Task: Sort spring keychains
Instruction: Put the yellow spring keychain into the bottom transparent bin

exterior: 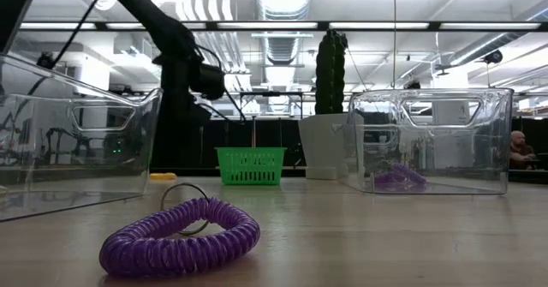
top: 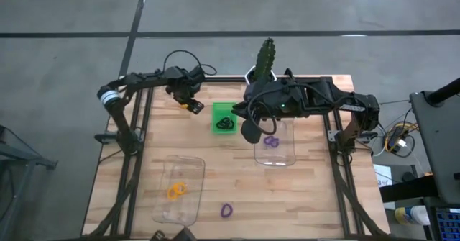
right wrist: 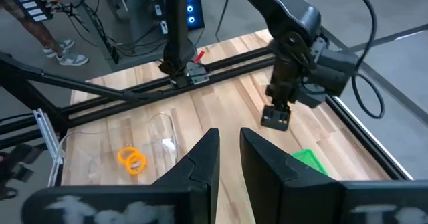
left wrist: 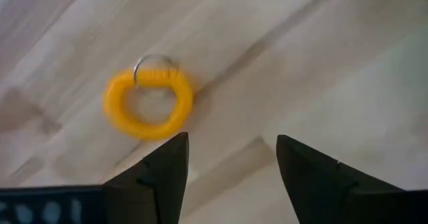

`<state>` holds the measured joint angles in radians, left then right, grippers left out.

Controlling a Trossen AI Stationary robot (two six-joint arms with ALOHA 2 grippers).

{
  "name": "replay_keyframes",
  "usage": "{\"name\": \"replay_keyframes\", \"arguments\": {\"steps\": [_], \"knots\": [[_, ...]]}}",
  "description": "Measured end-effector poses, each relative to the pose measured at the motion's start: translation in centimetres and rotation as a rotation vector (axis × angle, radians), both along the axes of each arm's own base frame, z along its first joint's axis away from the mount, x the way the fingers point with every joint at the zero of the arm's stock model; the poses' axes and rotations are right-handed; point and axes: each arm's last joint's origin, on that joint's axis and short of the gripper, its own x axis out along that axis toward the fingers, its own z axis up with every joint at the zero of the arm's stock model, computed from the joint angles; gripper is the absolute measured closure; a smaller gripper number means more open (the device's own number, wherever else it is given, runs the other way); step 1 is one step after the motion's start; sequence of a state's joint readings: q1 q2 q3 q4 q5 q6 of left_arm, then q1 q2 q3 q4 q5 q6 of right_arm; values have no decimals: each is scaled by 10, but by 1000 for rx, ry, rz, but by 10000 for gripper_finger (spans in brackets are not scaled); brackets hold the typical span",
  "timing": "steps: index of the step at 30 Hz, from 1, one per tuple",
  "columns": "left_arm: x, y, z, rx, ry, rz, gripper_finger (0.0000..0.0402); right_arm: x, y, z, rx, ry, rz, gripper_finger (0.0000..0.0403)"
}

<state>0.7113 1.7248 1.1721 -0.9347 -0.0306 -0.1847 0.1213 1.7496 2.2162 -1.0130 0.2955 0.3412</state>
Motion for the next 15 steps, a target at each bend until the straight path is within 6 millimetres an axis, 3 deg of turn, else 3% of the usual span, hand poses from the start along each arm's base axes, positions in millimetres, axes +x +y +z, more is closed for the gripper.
{"name": "replay_keyframes", "arguments": {"steps": [7, 15], "knots": [[6, 10, -17, 14, 9, -19, 184, 0, 2, 0, 17, -4, -5, 349], [0, 21, -23, 40, 38, 31, 184, 0, 2, 0, 21, -4, -7, 349]]}}
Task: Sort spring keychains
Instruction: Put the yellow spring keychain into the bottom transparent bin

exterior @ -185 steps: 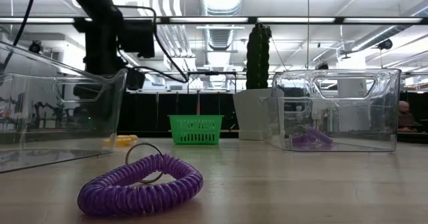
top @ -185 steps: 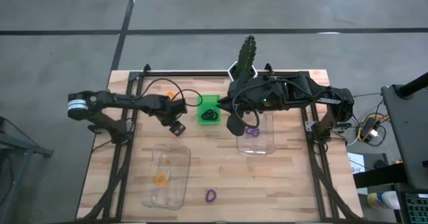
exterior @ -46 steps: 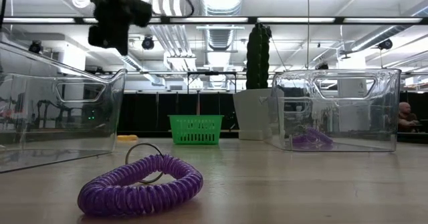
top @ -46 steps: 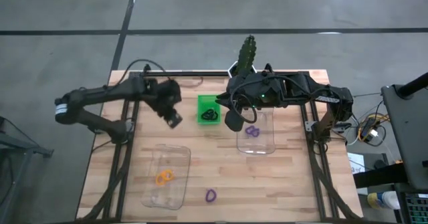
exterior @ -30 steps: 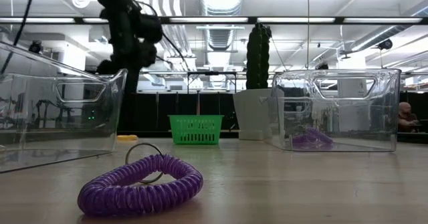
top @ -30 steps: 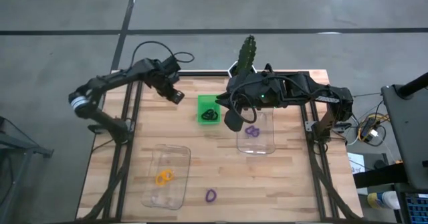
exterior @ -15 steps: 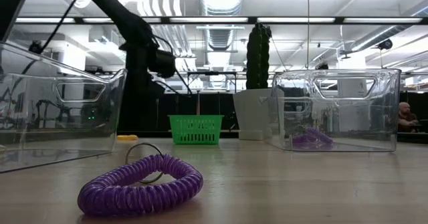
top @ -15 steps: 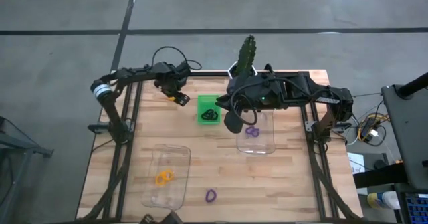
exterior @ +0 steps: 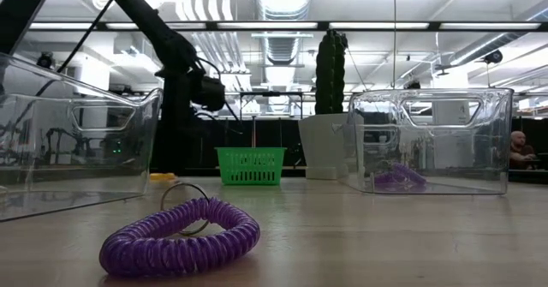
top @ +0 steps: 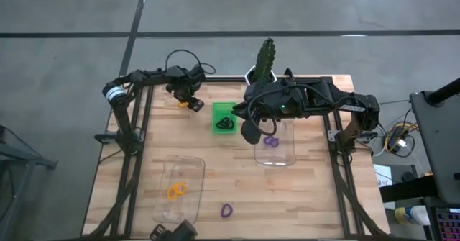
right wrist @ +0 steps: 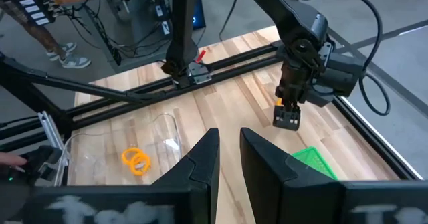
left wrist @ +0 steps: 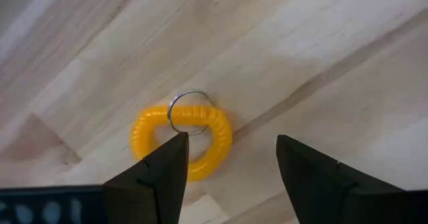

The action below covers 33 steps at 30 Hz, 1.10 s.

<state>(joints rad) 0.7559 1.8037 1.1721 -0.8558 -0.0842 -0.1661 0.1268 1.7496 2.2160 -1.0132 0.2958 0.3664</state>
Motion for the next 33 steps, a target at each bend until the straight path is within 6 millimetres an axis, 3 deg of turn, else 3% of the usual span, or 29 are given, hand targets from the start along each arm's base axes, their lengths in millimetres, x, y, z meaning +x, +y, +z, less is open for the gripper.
{"name": "replay_keyframes", "arguments": {"steps": [8, 12, 17, 21, 27, 33], "knots": [[-7, 10, -10, -75, -36, 56, 210, 0, 0, 0, -2, 0, 1, 349], [-7, 11, -10, -100, -57, 62, 263, 0, 0, 0, 0, 0, 0, 349], [-8, 8, -8, -120, -61, 62, 372, 0, 1, 0, 1, 0, 3, 349], [-11, 5, -4, -158, -20, 44, 384, 0, 1, 0, 2, 0, 5, 349], [-18, -4, 22, -192, 18, -49, 386, 0, 1, 0, -4, 1, 10, 349], [-29, -24, 68, -138, -77, -65, 389, 0, 1, 0, -23, 4, 21, 349]]}}
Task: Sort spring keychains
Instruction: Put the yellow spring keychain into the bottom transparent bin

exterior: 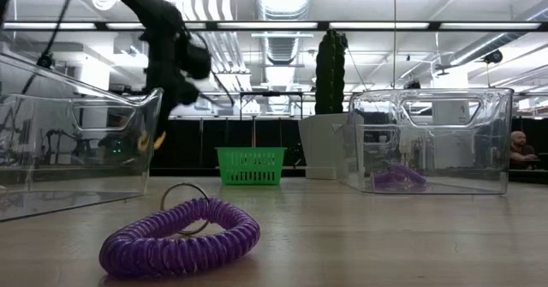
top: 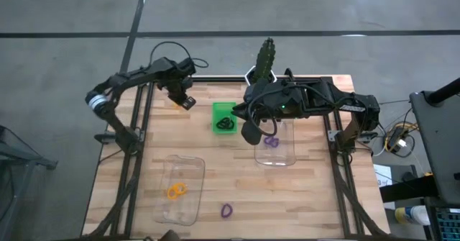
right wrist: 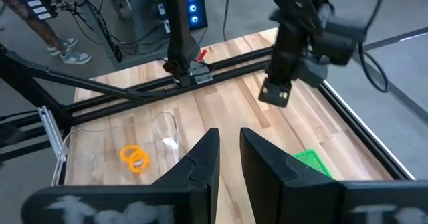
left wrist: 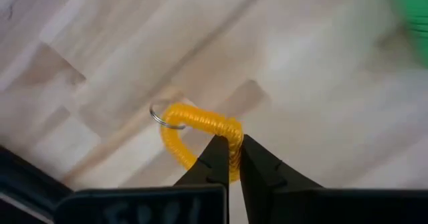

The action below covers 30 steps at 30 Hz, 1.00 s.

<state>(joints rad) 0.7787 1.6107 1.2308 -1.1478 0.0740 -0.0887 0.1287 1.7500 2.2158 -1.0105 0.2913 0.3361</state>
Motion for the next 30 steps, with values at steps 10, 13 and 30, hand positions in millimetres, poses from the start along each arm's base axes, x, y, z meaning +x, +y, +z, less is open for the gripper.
{"name": "replay_keyframes", "arguments": {"steps": [10, 13, 30], "knots": [[-16, -69, 70, 101, -204, 10, 391, 0, 0, 0, -18, 4, 11, 349], [-20, -94, 84, 105, -260, 9, 391, 0, 0, 0, -19, 4, 11, 349], [-18, -242, 103, -18, -385, -258, 392, 0, -1, 0, -13, 4, 6, 349]]}}
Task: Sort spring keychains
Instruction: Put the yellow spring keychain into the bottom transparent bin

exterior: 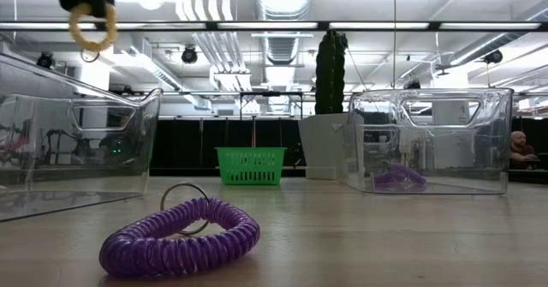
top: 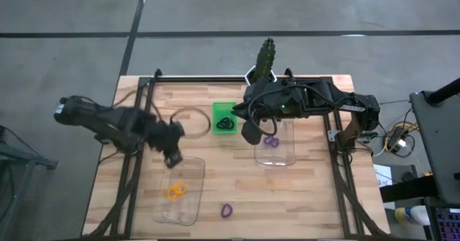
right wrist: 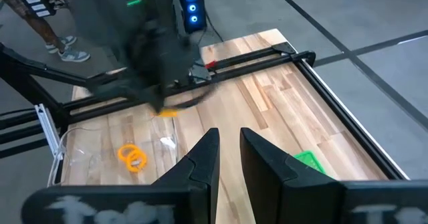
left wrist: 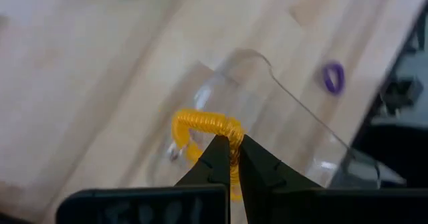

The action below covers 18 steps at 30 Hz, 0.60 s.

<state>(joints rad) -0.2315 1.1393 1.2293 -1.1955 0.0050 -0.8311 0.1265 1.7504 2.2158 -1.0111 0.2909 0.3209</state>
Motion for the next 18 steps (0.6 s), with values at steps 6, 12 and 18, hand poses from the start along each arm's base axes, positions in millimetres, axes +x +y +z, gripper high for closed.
{"name": "replay_keyframes", "arguments": {"steps": [6, 12, 18], "knots": [[5, -43, -11, 50, 7, -89, 392, 0, 0, 0, 10, -3, -6, 349], [19, -69, -31, 94, 60, -195, 392, 1, 0, -1, 11, -3, -6, 349], [37, -86, -62, 154, 176, -304, 392, 1, 0, -1, 10, -3, -5, 349]]}}
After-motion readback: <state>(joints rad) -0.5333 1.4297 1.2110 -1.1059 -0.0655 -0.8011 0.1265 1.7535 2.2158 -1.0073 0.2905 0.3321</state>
